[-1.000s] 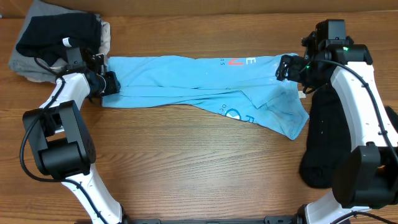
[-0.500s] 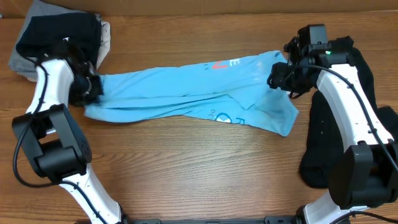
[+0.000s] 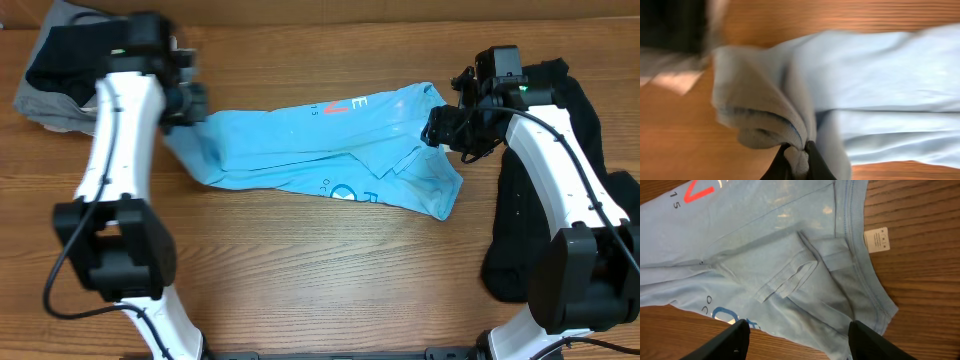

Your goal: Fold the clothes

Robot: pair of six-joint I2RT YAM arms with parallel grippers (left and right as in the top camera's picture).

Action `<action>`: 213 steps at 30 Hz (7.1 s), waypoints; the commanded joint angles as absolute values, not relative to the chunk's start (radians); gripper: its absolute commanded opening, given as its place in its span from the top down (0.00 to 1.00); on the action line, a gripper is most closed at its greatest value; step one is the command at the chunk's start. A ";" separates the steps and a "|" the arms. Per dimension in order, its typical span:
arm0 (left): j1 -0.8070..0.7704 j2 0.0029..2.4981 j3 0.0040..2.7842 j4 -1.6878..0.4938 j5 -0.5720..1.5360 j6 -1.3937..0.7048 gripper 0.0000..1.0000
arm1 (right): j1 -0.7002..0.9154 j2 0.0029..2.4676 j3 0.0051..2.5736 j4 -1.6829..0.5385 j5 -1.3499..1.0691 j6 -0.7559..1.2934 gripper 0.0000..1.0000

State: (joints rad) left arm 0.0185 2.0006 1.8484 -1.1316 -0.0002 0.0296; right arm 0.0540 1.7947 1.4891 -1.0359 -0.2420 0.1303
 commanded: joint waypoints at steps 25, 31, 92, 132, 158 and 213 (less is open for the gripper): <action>-0.471 2.154 1.859 -0.907 -0.008 0.002 0.05 | 0.012 1.795 1.486 -1.023 -0.256 0.156 0.18; -0.450 2.140 1.964 -1.026 -0.008 -0.015 0.00 | 0.010 1.821 1.485 -1.014 -0.213 0.156 0.16; 0.026 2.138 2.483 -1.468 -0.130 -0.004 0.00 | 0.194 2.018 1.961 -1.251 -0.463 0.051 0.96; 0.026 2.252 2.481 -1.428 -0.096 -0.003 0.00 | 0.480 2.171 1.966 -0.997 -0.244 0.118 0.26; 0.032 2.267 2.481 -1.413 -0.115 0.005 0.00 | 0.520 2.319 2.033 -0.820 -0.060 0.107 0.96; 0.061 2.267 2.481 -1.402 -0.065 0.000 0.00 | 0.558 2.324 2.256 -1.258 -0.059 0.289 0.15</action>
State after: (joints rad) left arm 0.0544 2.2578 2.4649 -1.4055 -0.0811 -0.0002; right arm 0.5964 2.3463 2.1738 -1.2438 -0.1101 0.2703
